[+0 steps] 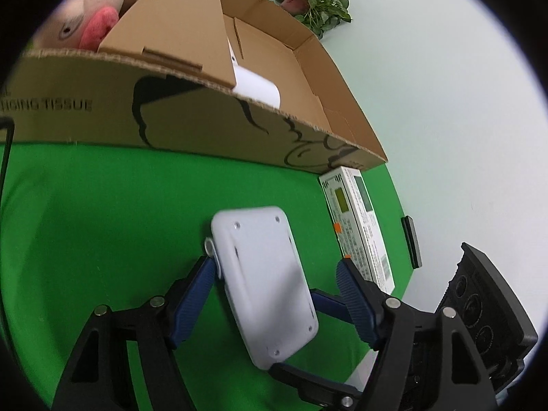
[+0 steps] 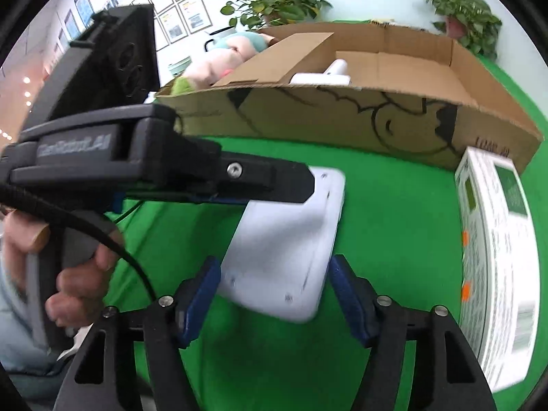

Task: Organize objects
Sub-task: 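Move the left gripper to the white rectangular device and grasp it, then lift the white device with the left gripper toward the box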

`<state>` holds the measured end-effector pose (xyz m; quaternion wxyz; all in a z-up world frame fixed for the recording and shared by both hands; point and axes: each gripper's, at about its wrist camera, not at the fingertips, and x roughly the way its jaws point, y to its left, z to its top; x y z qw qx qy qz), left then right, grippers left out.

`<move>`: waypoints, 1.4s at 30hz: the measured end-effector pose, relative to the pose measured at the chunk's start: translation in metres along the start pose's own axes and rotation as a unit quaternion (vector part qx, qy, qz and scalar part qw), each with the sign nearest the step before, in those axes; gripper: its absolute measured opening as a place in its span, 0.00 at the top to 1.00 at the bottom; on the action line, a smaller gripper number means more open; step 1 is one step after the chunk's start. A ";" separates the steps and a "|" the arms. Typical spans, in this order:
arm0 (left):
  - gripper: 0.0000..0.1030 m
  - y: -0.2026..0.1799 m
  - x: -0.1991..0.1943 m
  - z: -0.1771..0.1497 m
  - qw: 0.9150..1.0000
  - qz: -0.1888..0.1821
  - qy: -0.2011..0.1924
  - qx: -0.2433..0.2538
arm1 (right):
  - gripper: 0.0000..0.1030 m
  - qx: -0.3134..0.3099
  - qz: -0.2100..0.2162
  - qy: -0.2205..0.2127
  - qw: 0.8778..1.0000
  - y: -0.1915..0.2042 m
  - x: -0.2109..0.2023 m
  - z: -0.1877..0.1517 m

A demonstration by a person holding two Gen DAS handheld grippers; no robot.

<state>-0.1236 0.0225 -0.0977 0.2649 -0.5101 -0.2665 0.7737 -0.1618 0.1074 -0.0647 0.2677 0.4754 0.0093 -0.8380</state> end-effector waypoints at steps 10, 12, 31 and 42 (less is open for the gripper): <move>0.37 0.000 0.007 -0.004 1.000 0.003 0.013 -0.011 | 0.01 -0.006 -0.033 -0.003 0.999 0.011 0.004 -0.002; 0.41 0.001 0.008 -0.003 1.000 0.002 0.013 -0.016 | 0.01 -0.002 -0.041 -0.003 0.999 0.011 0.005 -0.002; 0.73 0.004 0.002 -0.010 0.999 0.016 0.030 -0.038 | 0.28 0.007 -0.079 0.004 0.997 0.010 0.006 -0.012; 0.75 -0.001 -0.017 -0.015 0.999 0.027 0.018 -0.025 | 0.29 0.015 -0.072 -0.005 0.997 0.011 0.007 -0.010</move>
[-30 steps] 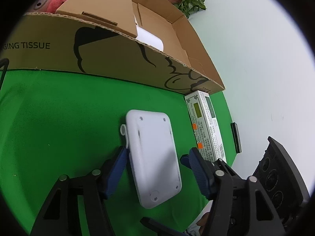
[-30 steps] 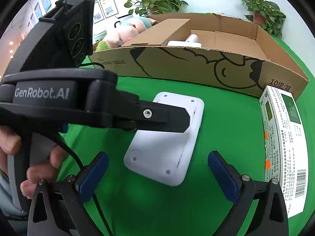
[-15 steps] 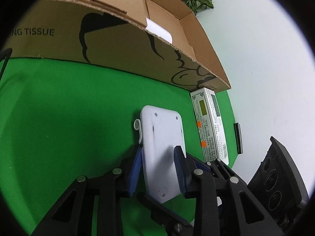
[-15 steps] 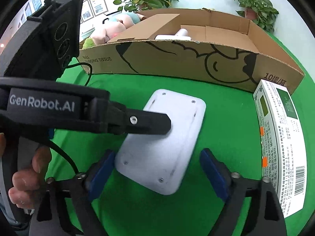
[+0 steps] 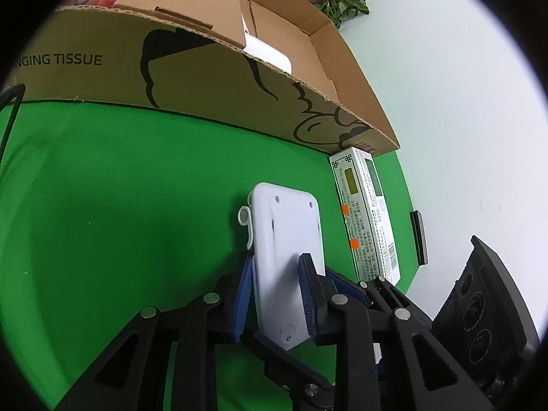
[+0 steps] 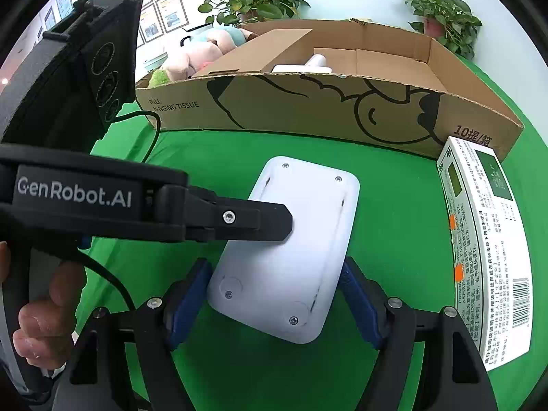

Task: Organize objects
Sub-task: 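Lift the white device with the left gripper toward the box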

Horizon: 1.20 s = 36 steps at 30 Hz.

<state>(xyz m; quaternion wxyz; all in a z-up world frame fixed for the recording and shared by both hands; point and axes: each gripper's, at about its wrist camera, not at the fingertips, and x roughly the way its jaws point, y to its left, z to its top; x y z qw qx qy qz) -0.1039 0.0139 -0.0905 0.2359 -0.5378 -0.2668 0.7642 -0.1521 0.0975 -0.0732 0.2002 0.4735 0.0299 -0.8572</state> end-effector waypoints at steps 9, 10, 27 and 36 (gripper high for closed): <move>0.75 -0.016 -0.018 0.002 0.999 0.006 -0.033 0.019 | 0.29 -0.016 0.000 -0.032 0.999 0.007 -0.021 0.003; 0.75 -0.018 -0.021 0.003 0.999 0.006 -0.037 0.022 | 0.29 -0.017 0.000 -0.037 0.999 0.007 -0.024 0.005; 0.76 -0.073 -0.052 0.024 0.992 0.015 -0.104 0.072 | 0.38 -0.036 -0.017 -0.136 0.990 0.011 -0.081 0.048; 0.76 -0.103 -0.072 0.050 0.986 0.019 -0.131 0.106 | 0.38 -0.030 -0.022 -0.173 0.984 0.004 -0.104 0.076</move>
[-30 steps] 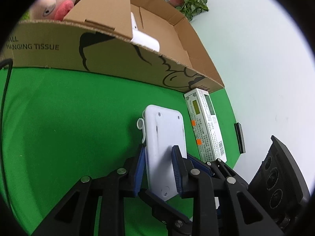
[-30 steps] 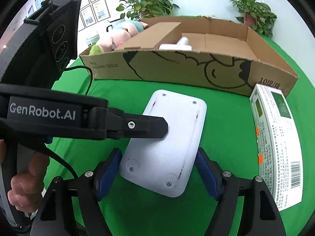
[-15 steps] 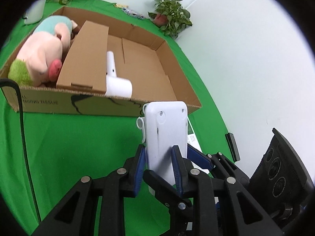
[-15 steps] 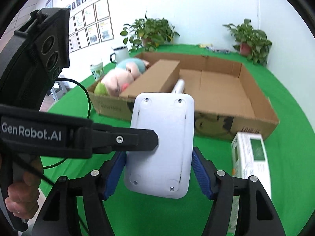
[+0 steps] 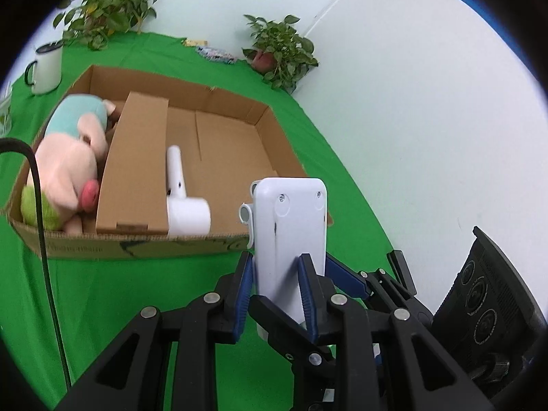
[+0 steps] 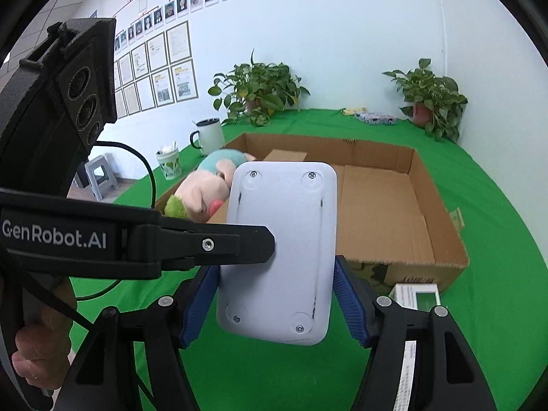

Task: Organize objects
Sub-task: 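Lift the white device with the left gripper toward the box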

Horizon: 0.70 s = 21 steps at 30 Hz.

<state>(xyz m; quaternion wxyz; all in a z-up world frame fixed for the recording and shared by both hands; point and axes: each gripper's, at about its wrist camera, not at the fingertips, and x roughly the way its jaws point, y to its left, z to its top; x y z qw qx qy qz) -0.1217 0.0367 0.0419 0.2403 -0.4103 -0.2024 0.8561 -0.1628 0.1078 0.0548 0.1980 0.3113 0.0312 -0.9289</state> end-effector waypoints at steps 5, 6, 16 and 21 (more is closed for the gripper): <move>0.76 -0.012 -0.005 0.023 1.000 0.000 -0.017 0.026 | 0.38 -0.001 -0.009 -0.031 0.999 -0.006 -0.008 0.026; 0.76 -0.015 -0.007 0.029 0.999 0.000 -0.021 0.032 | 0.38 0.000 -0.010 -0.037 0.999 -0.007 -0.010 0.031; 0.76 -0.034 -0.016 0.075 0.997 0.003 -0.039 0.068 | 0.38 0.003 -0.020 -0.076 0.997 -0.018 -0.018 0.081; 0.76 -0.038 -0.013 0.093 0.997 -0.001 -0.037 0.074 | 0.38 0.004 -0.027 -0.081 0.996 -0.025 -0.018 0.099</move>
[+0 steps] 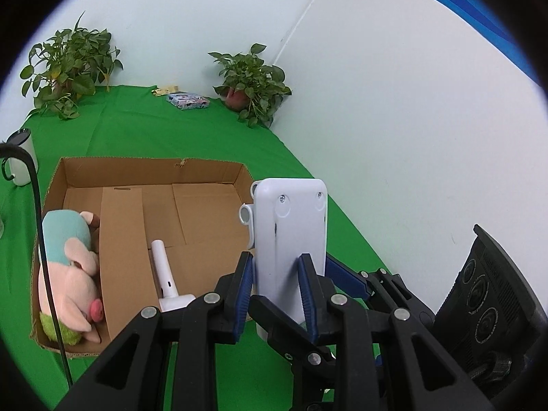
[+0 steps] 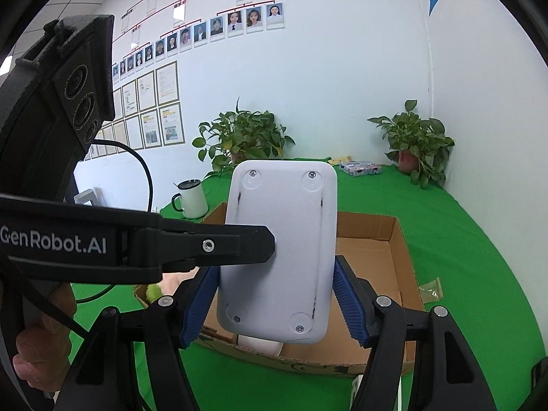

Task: Organize objects
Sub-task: 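Lift the white device with the left gripper toward the box, then lower the white device into the box beside the hair dryer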

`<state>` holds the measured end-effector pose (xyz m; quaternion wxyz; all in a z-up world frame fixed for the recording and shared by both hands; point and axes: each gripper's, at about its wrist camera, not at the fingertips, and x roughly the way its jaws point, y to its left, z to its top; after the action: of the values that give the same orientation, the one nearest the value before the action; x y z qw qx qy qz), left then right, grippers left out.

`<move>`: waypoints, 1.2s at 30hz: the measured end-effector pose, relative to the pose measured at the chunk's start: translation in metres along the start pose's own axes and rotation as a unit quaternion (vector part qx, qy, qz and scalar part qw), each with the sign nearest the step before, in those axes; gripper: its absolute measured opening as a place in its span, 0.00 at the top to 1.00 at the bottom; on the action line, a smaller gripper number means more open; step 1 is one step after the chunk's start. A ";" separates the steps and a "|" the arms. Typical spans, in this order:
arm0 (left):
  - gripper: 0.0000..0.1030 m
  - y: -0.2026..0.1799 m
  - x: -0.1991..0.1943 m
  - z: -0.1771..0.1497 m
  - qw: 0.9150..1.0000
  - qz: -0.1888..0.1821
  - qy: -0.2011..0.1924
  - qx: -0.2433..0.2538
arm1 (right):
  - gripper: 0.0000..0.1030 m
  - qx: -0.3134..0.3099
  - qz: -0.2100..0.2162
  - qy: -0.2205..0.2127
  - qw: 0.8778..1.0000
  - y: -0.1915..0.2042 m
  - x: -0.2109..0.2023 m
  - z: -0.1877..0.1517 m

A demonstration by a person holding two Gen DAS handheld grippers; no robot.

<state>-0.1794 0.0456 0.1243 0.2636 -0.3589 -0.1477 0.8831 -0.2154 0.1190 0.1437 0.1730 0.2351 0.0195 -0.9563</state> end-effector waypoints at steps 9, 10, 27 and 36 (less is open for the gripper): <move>0.76 -0.004 0.016 0.021 1.000 0.000 0.018 0.009 | 0.38 0.010 -0.006 0.008 1.000 -0.014 0.009 0.022; 0.76 -0.003 0.020 0.023 1.000 0.000 0.021 0.009 | 0.38 0.012 -0.007 0.010 1.000 -0.016 0.011 0.024; 0.76 0.044 0.103 0.018 0.991 0.020 0.122 -0.043 | 0.38 0.071 0.024 0.117 0.990 -0.066 0.102 -0.004; 0.76 0.073 0.151 -0.006 0.980 0.023 0.182 -0.082 | 0.38 0.109 0.045 0.201 0.972 -0.091 0.150 -0.052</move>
<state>-0.2926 0.0732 0.0031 0.2356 -0.5375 -0.1604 0.7936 -0.3482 0.1624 0.0249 0.1813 0.4406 -0.0613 -0.8770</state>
